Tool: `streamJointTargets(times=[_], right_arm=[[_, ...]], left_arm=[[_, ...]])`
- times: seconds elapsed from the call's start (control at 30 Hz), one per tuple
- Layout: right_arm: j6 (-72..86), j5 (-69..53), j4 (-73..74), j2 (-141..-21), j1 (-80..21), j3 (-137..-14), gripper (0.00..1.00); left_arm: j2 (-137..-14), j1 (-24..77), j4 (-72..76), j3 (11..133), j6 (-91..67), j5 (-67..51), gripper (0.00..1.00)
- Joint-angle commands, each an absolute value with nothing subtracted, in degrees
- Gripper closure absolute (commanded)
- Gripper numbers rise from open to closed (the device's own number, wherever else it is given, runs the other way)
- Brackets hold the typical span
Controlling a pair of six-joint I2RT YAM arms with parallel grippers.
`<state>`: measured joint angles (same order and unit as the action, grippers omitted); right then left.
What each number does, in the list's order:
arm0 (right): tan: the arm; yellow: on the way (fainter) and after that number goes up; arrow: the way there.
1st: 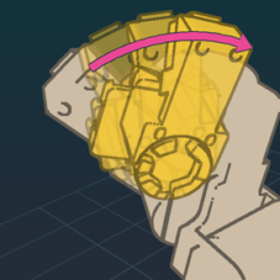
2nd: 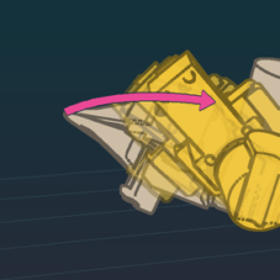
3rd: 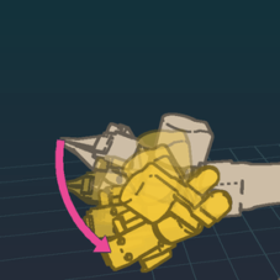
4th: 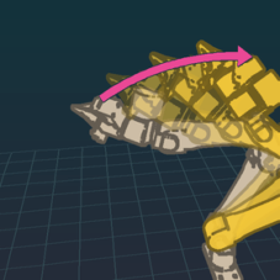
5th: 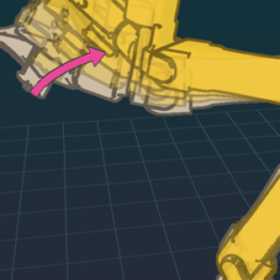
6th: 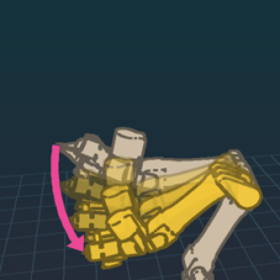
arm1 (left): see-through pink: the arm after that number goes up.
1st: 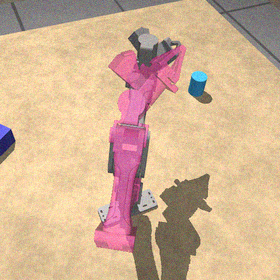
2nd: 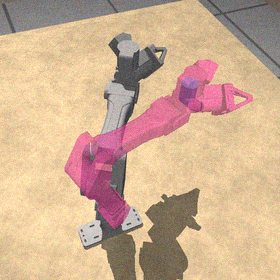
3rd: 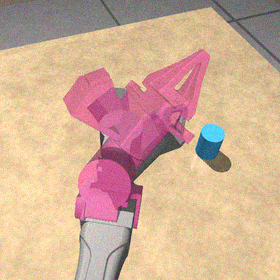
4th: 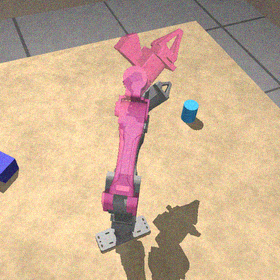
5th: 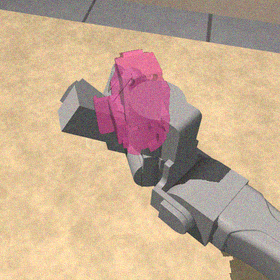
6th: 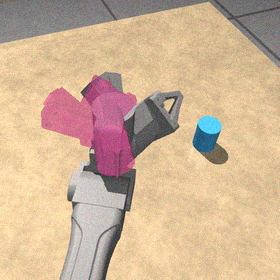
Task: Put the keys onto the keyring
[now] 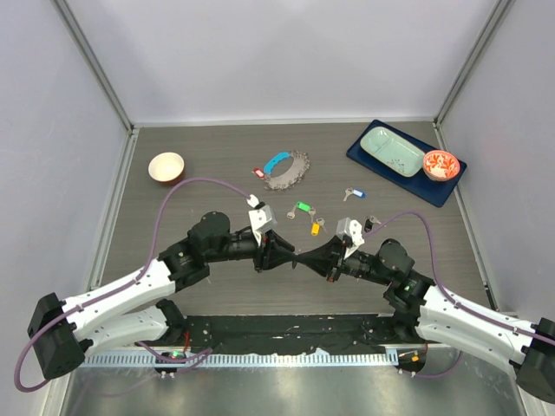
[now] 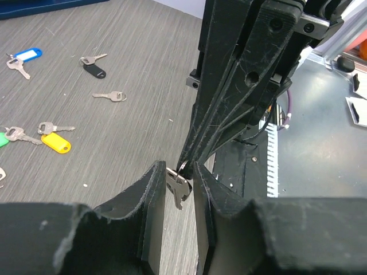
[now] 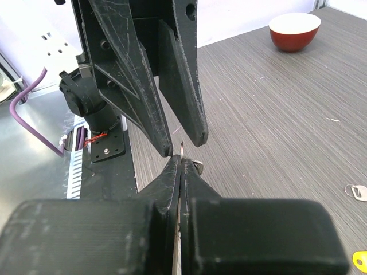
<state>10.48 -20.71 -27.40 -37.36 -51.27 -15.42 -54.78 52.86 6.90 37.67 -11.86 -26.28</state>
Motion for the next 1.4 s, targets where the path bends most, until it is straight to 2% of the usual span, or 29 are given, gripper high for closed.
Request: streamJointTargets(times=[0.0, 0.23, 0.37, 0.4, 0.6, 0.77, 0.87, 0.93, 1.0, 1.03, 1.1, 1.13, 1.23, 1.33, 1.37], right_arm=[[10.5, -19.2, -31.7, -36.5, -51.5, -15.6, 0.99], [10.6, -19.2, -31.8, -36.3, -51.5, -15.6, 0.99], [10.6, -19.6, -31.6, -36.4, -51.5, -15.6, 0.99], [10.5, -19.6, -31.4, -36.3, -51.5, -15.6, 0.99], [9.9, -19.6, -27.3, -34.8, -51.5, -15.8, 0.99], [8.9, -19.7, -23.0, -33.4, -51.5, -16.3, 0.92], [8.6, -19.9, -21.8, -33.3, -51.5, -16.7, 0.99], [7.9, -19.9, -21.4, -34.0, -51.5, -17.2, 0.99], [6.9, -19.3, -19.6, -35.7, -51.5, -18.0, 0.99], [6.5, -18.7, -18.7, -36.2, -51.5, -18.7, 0.99], [6.2, -16.3, -16.6, -37.1, -51.5, -19.2, 0.99], [6.2, -15.2, -15.8, -37.4, -51.5, -19.6, 0.99], [6.9, -11.6, -12.1, -38.1, -51.5, -20.4, 0.99], [9.3, -9.1, -7.5, -39.3, -51.5, -21.9, 0.99], [10.2, -8.4, -4.5, -39.9, -51.6, -22.4, 0.99]], left_arm=[[-54.8, 52.7, 9.3, 37.4, -12.3, -29.5, 0.72], [-55.9, 52.6, 9.6, 37.6, -12.1, -31.0, 0.74], [-56.0, 52.6, 9.0, 38.0, -11.4, -31.4, 0.98], [-56.0, 52.6, 8.4, 38.1, -10.9, -31.3, 1.00], [-54.5, 52.6, 5.5, 38.7, -7.9, -30.0, 1.00], [-53.3, 52.6, 2.1, 39.4, -4.3, -29.5, 1.00], [-53.3, 52.6, 2.0, 39.2, -2.6, -29.6, 1.00], [-53.3, 52.6, 2.4, 39.2, -1.8, -28.2, 0.99], [-53.5, 52.6, 2.3, 39.5, -1.6, -26.3, 0.82], [-53.5, 52.6, 2.2, 39.6, -1.6, -23.8, 0.55], [-53.4, 52.6, 1.4, 40.2, -2.6, -20.5, 0.39], [-52.9, 52.6, 1.0, 40.4, -2.9, -17.9, 0.28], [-51.2, 52.6, 0.2, 40.4, -4.4, -12.9, 0.17], [-49.7, 52.6, -3.0, 41.0, -7.1, -6.6, 0.12], [-48.6, 52.6, -5.5, 41.4, -8.1, -0.9, 0.12]])
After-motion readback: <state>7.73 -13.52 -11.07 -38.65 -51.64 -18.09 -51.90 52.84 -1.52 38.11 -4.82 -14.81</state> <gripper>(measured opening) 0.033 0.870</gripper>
